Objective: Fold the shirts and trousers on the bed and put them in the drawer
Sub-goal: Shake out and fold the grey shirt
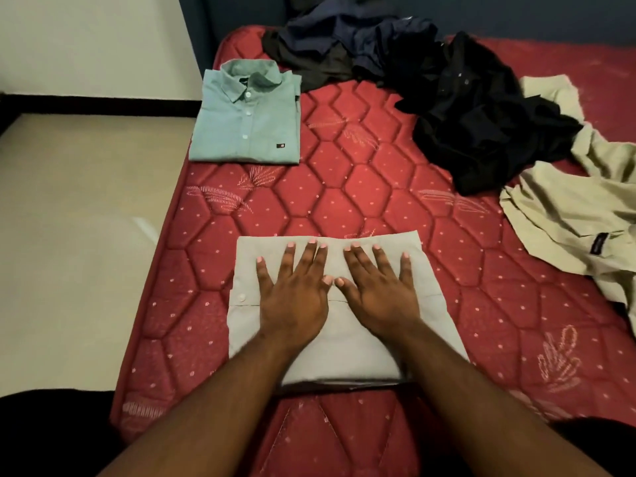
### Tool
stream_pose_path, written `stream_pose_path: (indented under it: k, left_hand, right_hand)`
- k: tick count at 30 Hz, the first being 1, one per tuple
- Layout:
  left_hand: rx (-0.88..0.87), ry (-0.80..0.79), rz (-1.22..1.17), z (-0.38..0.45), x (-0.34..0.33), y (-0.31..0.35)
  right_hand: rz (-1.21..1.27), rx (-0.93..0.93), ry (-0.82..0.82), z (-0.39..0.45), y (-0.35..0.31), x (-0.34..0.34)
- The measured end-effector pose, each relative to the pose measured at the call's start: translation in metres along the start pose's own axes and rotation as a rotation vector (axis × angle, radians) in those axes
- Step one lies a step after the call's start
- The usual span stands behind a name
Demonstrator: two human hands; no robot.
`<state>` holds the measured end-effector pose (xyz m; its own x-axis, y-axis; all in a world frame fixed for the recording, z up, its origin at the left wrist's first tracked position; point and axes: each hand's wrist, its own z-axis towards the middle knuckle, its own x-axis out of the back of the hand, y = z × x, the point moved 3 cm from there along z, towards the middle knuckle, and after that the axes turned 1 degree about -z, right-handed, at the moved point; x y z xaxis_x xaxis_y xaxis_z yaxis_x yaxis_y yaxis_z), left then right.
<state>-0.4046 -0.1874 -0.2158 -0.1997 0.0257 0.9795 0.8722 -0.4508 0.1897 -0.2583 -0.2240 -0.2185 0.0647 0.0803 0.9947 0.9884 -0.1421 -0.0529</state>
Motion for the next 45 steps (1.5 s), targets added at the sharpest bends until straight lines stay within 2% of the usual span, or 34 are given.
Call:
stream_pose_path:
  k: [6, 7, 10, 11, 13, 14, 16, 21, 23, 24, 26, 27, 28, 29, 30, 31, 33, 36, 38, 40, 45]
  left_hand:
    - [0.028, -0.120, 0.033, -0.001, -0.010, -0.007]
    - [0.030, -0.099, 0.037, 0.001, -0.006, -0.006]
    - [0.054, -0.163, 0.045, 0.000, 0.003, 0.000]
    - [0.056, -0.157, 0.066, -0.003, 0.011, 0.004]
    - [0.015, -0.037, 0.117, -0.018, 0.031, 0.013]
    - [0.006, 0.043, 0.110, -0.030, 0.037, 0.014]
    - [-0.037, 0.089, 0.098, -0.053, 0.032, 0.006]
    - [0.006, -0.159, 0.051, -0.070, 0.005, -0.024]
    - [0.006, -0.121, 0.000, -0.068, 0.015, -0.020]
    - [0.034, -0.093, -0.077, -0.067, 0.023, -0.022]
    - [0.212, 0.092, -0.297, -0.057, 0.043, -0.044]
    - [0.357, 0.206, -0.447, -0.051, 0.054, -0.060]
    - [0.497, 0.249, -0.621, -0.044, 0.063, -0.078]
    - [0.618, 0.196, -0.822, -0.040, 0.068, -0.090]
    - [0.706, 0.072, -0.993, -0.035, 0.070, -0.095]
    - [0.759, -0.082, -1.061, -0.032, 0.072, -0.095]
    - [0.778, -0.336, -0.968, -0.024, 0.081, -0.089]
    - [0.791, -0.641, -0.737, -0.013, 0.084, -0.087]
    - [0.845, -0.698, -0.872, -0.008, 0.081, -0.084]
    - [0.859, -0.685, -1.042, -0.004, 0.079, -0.079]
    - [0.843, -0.605, -1.267, 0.000, 0.081, -0.088]
  right_hand:
    - [0.013, 0.030, -0.058, -0.004, 0.032, -0.003]
    - [0.024, 0.026, -0.070, -0.003, 0.032, 0.001]
    - [-0.011, -0.006, -0.084, -0.008, 0.023, 0.015]
    - [-0.031, -0.017, -0.066, -0.013, 0.019, 0.021]
    - [-0.019, -0.019, -0.012, -0.036, 0.003, 0.028]
    - [-0.006, -0.002, 0.008, -0.050, -0.003, 0.024]
    - [0.014, -0.010, 0.009, -0.075, -0.012, 0.006]
    - [0.031, -0.052, -0.097, -0.082, -0.012, -0.018]
    - [0.017, -0.019, -0.089, -0.081, -0.013, -0.007]
    - [0.065, 0.002, -0.098, -0.080, -0.011, -0.005]
    - [0.273, -0.033, -0.092, -0.072, 0.003, 0.011]
    - [0.435, -0.082, 0.046, -0.066, 0.015, 0.021]
    - [0.623, -0.192, 0.208, -0.058, 0.032, 0.029]
    - [0.814, -0.349, 0.322, -0.054, 0.049, 0.035]
    - [0.989, -0.514, 0.371, -0.051, 0.063, 0.038]
    - [1.153, -0.645, 0.362, -0.050, 0.072, 0.038]
    - [1.365, -0.764, 0.242, -0.050, 0.078, 0.038]
    - [1.325, -0.774, 0.025, -0.048, 0.078, 0.045]
    - [1.287, -0.798, -0.121, -0.047, 0.084, 0.049]
    - [1.278, -0.801, -0.183, -0.044, 0.089, 0.060]
    - [1.438, -0.563, -0.129, -0.037, 0.086, 0.104]
